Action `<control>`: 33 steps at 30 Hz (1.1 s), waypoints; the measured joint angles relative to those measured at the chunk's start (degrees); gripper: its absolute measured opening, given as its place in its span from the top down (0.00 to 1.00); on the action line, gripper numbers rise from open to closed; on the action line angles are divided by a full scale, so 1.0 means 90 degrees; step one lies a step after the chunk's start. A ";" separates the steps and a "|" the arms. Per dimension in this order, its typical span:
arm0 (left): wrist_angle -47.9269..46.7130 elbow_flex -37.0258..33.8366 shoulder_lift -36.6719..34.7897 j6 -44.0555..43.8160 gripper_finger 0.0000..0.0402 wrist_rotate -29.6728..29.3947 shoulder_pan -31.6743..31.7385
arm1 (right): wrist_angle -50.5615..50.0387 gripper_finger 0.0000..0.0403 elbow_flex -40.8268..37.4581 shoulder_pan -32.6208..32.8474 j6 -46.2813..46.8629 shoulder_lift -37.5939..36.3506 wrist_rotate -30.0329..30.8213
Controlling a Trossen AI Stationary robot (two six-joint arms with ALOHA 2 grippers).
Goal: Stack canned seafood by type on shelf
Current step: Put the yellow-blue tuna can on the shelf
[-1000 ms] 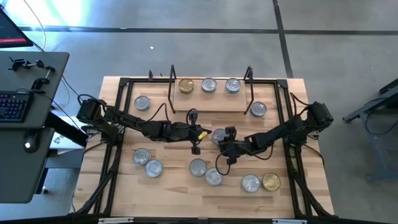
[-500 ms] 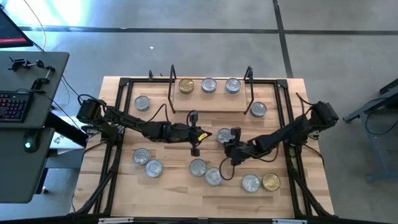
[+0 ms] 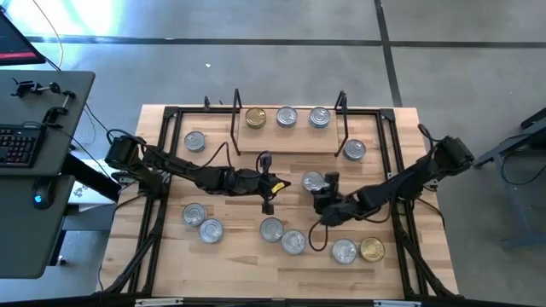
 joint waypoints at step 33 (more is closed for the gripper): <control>-0.0109 0.0000 0.0000 -0.0097 1.00 0.0000 -0.0007 | 0.0782 1.00 0.0015 -0.4423 -0.1676 -0.0358 -0.2059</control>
